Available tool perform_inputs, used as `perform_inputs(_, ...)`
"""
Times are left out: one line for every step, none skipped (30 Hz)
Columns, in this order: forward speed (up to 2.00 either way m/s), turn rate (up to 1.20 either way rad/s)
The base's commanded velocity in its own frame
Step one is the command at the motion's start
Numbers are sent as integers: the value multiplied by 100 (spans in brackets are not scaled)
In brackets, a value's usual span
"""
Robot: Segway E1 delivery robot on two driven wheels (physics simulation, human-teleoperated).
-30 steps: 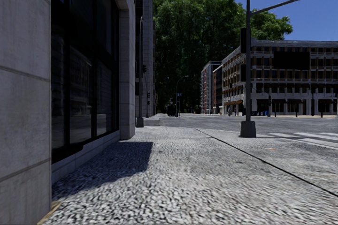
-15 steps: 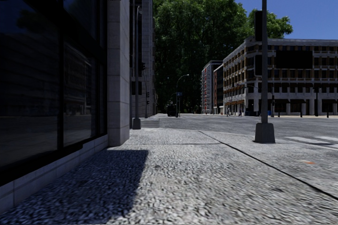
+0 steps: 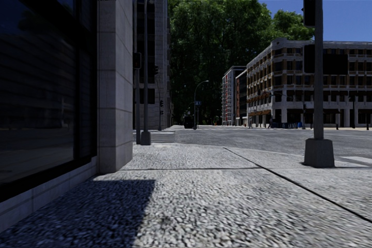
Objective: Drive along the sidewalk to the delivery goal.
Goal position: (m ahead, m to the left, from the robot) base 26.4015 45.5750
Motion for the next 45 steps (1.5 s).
perform_inputs(200, 0)
perform_inputs(200, 0)
perform_inputs(200, 0)
perform_inputs(200, 0)
perform_inputs(200, 2)
perform_inputs(200, 13)
perform_inputs(200, 16)
perform_inputs(200, 17)
perform_inputs(200, 17)
perform_inputs(200, 17)
perform_inputs(200, 17)
perform_inputs(200, 10)
perform_inputs(200, 10)
perform_inputs(200, 0)
perform_inputs(200, 0)
perform_inputs(200, 0)
perform_inputs(200, 0)
perform_inputs(200, 0)
perform_inputs(200, 0)
perform_inputs(200, 0)
perform_inputs(200, 0)
perform_inputs(200, 0)
perform_inputs(200, 0)
perform_inputs(200, 0)
perform_inputs(200, 0)
perform_inputs(200, 0)
perform_inputs(200, 0)
perform_inputs(200, 0)
perform_inputs(200, 0)
perform_inputs(200, 0)
perform_inputs(200, 0)
perform_inputs(200, 0)
perform_inputs(200, 0)
perform_inputs(200, 0)
perform_inputs(200, 0)
perform_inputs(200, 0)
perform_inputs(200, 0)
perform_inputs(200, 0)
perform_inputs(200, 0)
perform_inputs(200, 0)
perform_inputs(200, 0)
perform_inputs(200, 7)
perform_inputs(200, 10)
perform_inputs(200, 12)
perform_inputs(200, 12)
